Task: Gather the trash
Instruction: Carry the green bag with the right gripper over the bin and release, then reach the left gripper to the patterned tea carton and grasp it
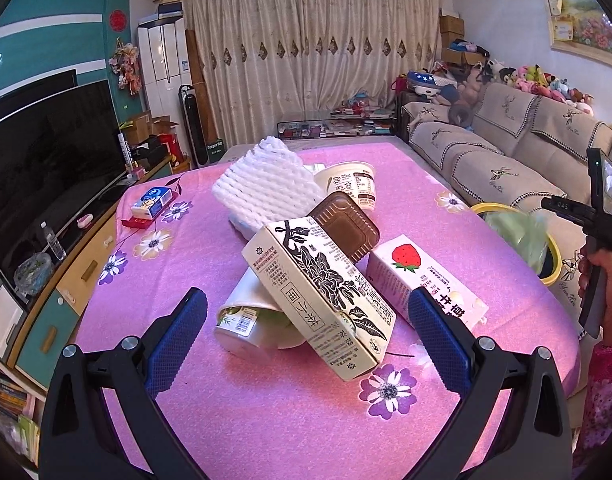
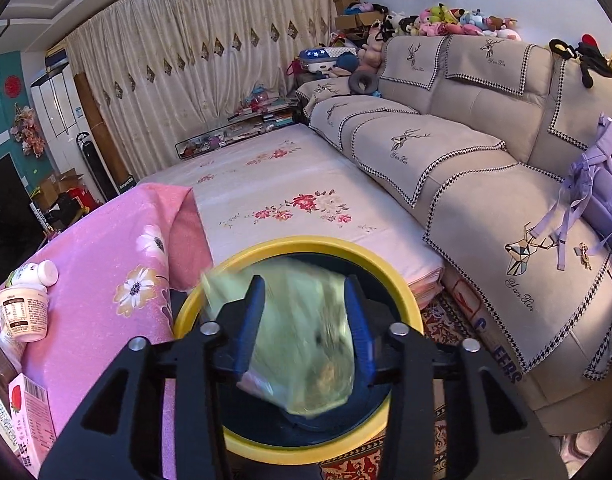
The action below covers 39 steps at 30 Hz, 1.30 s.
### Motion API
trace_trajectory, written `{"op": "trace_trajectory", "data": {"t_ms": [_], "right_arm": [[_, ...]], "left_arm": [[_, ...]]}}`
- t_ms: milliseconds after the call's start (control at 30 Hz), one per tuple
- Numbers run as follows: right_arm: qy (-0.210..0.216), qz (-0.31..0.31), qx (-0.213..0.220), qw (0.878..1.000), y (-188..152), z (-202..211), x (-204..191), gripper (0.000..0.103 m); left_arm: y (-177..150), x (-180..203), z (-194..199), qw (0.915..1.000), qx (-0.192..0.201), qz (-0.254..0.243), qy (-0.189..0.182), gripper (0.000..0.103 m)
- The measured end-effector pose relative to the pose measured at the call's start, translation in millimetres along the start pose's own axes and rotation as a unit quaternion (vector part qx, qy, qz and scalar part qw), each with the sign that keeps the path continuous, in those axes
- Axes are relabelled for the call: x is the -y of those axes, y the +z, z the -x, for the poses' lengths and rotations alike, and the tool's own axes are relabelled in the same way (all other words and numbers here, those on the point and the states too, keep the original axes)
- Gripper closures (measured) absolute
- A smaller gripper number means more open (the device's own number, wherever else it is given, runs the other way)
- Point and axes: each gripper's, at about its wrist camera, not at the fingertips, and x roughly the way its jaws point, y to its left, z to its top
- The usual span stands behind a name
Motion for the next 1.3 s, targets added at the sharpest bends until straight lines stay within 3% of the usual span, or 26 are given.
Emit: {"op": "trace_trajectory", "data": {"t_ms": [267,667,933,1300], "right_arm": [[0.015,0.003,0.012,1.0,-5,26,-5,0.053],[0.041,0.011,0.011,0.999,-10,42,-17,0.051],[0.049,0.009,0.003,0.999,-12,37,-20,0.051],[0.052,-0.001,0.004,0.999,-16,36,-15,0.051]], "left_arm": [[-2,-4,-6,0.9998,-0.015,0.01,-0.009,0.004],[-6,-14,-33,0.9973,-0.054,0.038,-0.031,0.004],[-8,1,-47,0.996,-0.07,0.024,-0.051,0.005],[4,7,-56,0.9951,-0.063,0.029,-0.071,0.034]]}}
